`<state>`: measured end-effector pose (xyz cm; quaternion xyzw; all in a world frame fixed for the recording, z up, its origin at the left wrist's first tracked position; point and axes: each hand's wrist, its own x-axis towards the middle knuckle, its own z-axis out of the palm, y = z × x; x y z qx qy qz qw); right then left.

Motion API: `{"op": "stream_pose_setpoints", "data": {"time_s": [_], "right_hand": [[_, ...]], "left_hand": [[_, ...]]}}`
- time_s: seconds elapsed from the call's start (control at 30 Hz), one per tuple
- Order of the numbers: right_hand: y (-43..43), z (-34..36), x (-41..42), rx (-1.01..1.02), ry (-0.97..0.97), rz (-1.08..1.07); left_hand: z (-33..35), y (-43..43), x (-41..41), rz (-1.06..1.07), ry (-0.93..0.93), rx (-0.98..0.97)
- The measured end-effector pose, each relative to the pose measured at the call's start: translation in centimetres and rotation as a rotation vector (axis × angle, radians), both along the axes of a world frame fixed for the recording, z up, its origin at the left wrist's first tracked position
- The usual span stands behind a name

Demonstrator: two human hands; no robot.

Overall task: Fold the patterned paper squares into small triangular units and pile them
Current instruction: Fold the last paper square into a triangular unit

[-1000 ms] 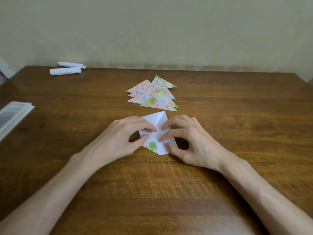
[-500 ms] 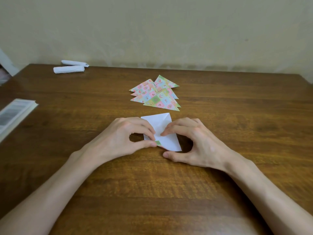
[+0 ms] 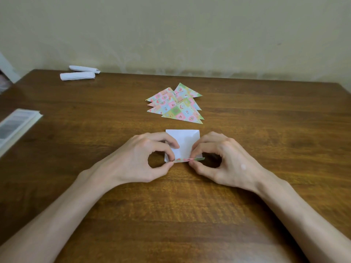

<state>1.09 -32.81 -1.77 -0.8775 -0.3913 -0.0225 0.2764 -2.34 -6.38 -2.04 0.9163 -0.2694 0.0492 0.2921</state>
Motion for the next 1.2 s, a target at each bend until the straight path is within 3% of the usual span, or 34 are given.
{"op": "stream_pose_setpoints", "data": {"time_s": [0.33, 0.6, 0.87, 1.1, 1.2], "right_hand": [[0.5, 0.0, -0.1, 0.083, 0.126, -0.030], [2.0, -0.4, -0.5, 0.227, 0.214, -0.227], [2.8, -0.8, 0.0, 0.168, 0.242, -0.289], [3.3, -0.8, 0.2, 0.127, 0.252, -0.349], [3.4, -0.7, 0.2, 0.127, 0.262, -0.362]], "left_hand": [[-0.3, -0.2, 0.2, 0.039, -0.045, 0.037], [-0.6, -0.5, 0.5, 0.110, -0.015, 0.035], [-0.6, -0.5, 0.4, 0.149, 0.107, 0.033], [-0.9, -0.4, 0.6, 0.178, 0.009, 0.070], [-0.6, -0.2, 0.7, 0.190, 0.048, 0.049]]}}
